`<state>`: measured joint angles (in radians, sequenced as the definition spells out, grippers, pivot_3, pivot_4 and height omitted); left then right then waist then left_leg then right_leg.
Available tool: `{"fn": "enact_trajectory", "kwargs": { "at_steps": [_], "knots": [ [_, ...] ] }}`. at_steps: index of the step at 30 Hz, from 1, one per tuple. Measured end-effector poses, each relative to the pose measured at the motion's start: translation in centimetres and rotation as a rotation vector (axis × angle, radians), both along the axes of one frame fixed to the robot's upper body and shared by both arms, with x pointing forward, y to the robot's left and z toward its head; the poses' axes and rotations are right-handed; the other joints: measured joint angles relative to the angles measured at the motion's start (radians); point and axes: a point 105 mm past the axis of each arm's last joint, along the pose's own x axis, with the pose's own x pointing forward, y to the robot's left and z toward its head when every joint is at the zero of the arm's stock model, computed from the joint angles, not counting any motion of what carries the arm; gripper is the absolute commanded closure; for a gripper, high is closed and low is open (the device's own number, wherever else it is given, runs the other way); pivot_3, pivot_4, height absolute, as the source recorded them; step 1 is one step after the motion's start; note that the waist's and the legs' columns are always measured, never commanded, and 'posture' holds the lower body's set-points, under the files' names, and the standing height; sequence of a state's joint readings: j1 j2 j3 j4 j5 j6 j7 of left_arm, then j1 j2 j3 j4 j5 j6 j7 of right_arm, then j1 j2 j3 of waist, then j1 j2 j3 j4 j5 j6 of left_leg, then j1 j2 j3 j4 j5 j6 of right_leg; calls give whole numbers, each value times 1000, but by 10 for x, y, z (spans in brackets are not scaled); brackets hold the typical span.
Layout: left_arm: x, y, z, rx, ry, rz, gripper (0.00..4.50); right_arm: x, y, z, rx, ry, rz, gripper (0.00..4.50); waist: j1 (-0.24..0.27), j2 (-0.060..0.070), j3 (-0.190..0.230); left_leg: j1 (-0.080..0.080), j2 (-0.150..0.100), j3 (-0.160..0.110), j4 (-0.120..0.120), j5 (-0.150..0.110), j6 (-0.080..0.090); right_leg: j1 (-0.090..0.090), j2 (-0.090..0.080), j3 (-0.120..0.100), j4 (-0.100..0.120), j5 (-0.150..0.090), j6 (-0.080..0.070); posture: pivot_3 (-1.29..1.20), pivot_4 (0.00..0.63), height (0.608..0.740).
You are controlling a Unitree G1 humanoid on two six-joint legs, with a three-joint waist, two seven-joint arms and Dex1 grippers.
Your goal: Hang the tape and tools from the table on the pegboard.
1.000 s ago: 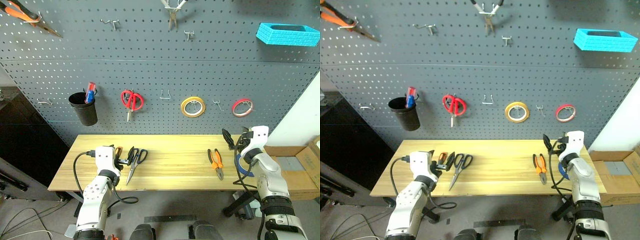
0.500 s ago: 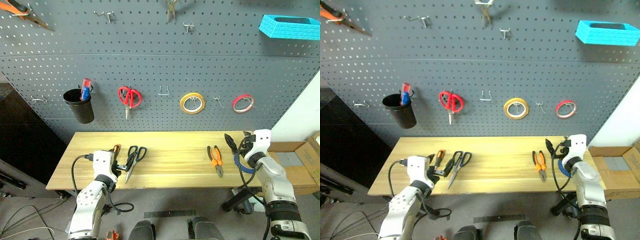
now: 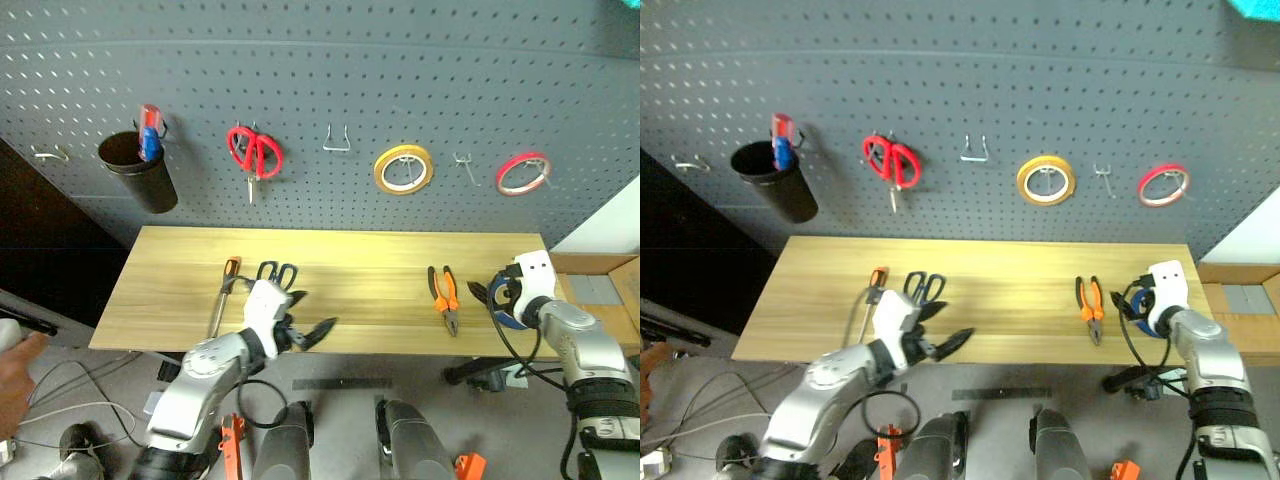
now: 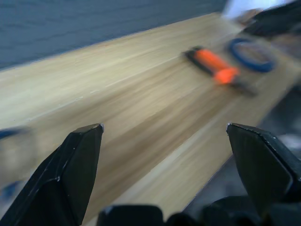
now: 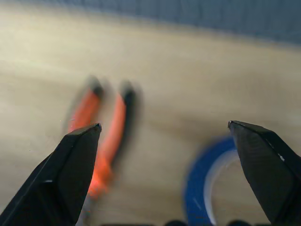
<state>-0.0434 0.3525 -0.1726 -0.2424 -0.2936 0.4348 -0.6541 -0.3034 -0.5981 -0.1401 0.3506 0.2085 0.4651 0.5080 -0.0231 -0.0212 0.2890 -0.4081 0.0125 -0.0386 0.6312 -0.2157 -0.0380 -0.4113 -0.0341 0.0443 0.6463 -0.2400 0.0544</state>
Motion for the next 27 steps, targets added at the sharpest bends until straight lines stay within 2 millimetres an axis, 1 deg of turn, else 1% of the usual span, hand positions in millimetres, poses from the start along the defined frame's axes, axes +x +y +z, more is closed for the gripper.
{"fn": "enact_trajectory", "kwargs": {
  "at_steps": [1,3,5,6,8,11,15,18,19,27],
  "knots": [
    [-3,-7,-2,-2,16,-28,0,-2,-4,1,-12,15,2,7,-4,0,14,-2,0,0,0,-1,2,-2,0,0,0,0,-1,30,422,740],
    [-7,-19,-4,-3,22,-68,0,-5,-14,3,-39,37,-2,7,-10,0,34,-10,0,0,0,-3,4,-10,0,1,3,0,-2,28,462,740],
    [-6,-42,-4,-7,7,-122,0,-6,-24,4,-65,58,-13,7,-6,-1,59,-10,0,-1,0,-4,6,-10,-1,0,3,0,-2,29,468,740],
    [-6,-51,-4,-13,1,-145,0,-5,-26,4,-66,61,-18,7,-6,-1,69,-10,0,-1,0,-4,6,-10,-1,0,3,0,-2,26,478,740],
    [-11,-72,-5,-15,-7,-214,0,-5,-25,4,-54,68,-3,7,-6,-1,88,-11,0,-1,0,-4,6,-10,-3,0,2,-1,-1,22,476,740],
    [-14,-86,-3,-8,-20,-258,0,-11,-22,-2,-35,98,23,7,-7,-1,103,-11,0,-1,0,-4,5,-11,-3,0,2,-1,0,14,475,740],
    [-4,-91,3,17,-66,-231,0,-11,-19,-2,-30,116,38,7,-9,-4,113,-11,-1,-1,1,-4,5,-10,-3,1,2,-1,2,13,479,740],
    [0,-96,8,8,-88,-213,0,-9,-15,-2,-38,129,41,546,-9,-7,115,-11,-1,-1,1,-4,5,-10,-3,1,1,-3,7,13,475,740],
    [0,-96,8,8,-87,-210,0,-8,-15,-2,-39,130,31,842,-9,-7,115,-11,0,-1,1,-4,5,-10,-3,1,1,-3,7,14,475,740],
    [-3,-91,17,4,-104,-202,0,-8,-9,-2,-29,143,32,3669,-8,-8,116,-11,0,-1,1,-4,5,-10,-3,1,1,-3,8,10,464,740]
  ]
}}
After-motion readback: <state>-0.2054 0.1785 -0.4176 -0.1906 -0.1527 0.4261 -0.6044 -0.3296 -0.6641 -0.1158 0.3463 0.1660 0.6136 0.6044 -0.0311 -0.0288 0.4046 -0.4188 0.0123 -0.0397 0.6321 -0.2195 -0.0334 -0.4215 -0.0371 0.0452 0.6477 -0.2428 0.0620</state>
